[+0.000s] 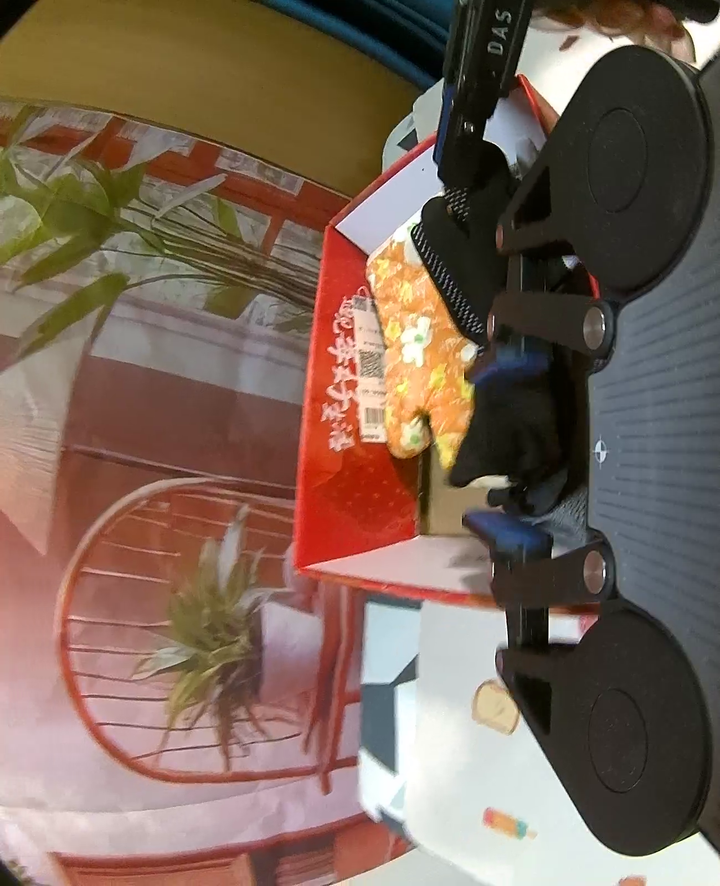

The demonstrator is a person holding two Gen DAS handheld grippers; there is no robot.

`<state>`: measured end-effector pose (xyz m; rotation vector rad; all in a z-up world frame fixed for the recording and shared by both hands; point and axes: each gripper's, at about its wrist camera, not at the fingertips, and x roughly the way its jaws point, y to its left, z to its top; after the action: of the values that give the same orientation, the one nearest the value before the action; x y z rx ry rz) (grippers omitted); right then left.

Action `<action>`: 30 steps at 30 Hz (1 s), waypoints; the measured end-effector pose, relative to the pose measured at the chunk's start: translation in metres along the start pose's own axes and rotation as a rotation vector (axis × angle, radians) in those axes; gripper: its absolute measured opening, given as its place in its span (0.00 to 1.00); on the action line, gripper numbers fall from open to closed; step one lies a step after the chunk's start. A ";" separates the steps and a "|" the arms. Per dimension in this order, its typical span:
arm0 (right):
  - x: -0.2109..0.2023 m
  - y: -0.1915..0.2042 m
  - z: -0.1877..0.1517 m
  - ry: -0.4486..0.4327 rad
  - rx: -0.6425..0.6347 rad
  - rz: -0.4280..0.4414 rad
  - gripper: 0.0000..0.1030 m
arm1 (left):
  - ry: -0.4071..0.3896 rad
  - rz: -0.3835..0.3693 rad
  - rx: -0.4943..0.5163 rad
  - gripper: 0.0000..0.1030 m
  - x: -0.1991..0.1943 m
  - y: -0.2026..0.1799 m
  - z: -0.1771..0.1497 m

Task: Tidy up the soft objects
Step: 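Lift the black mesh-trimmed item and lower it into the red box, then open both grippers and move them to the white socks beside the box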

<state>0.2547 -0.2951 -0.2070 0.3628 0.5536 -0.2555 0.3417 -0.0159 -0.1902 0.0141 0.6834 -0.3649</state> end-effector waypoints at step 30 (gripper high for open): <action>-0.071 -0.017 -0.104 0.047 -0.016 -0.109 0.37 | 0.018 0.010 -0.128 0.66 -0.065 0.030 -0.089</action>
<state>0.1429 -0.2586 -0.2546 0.3241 0.6223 -0.3478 0.2504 0.0450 -0.2225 -0.1006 0.7232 -0.3115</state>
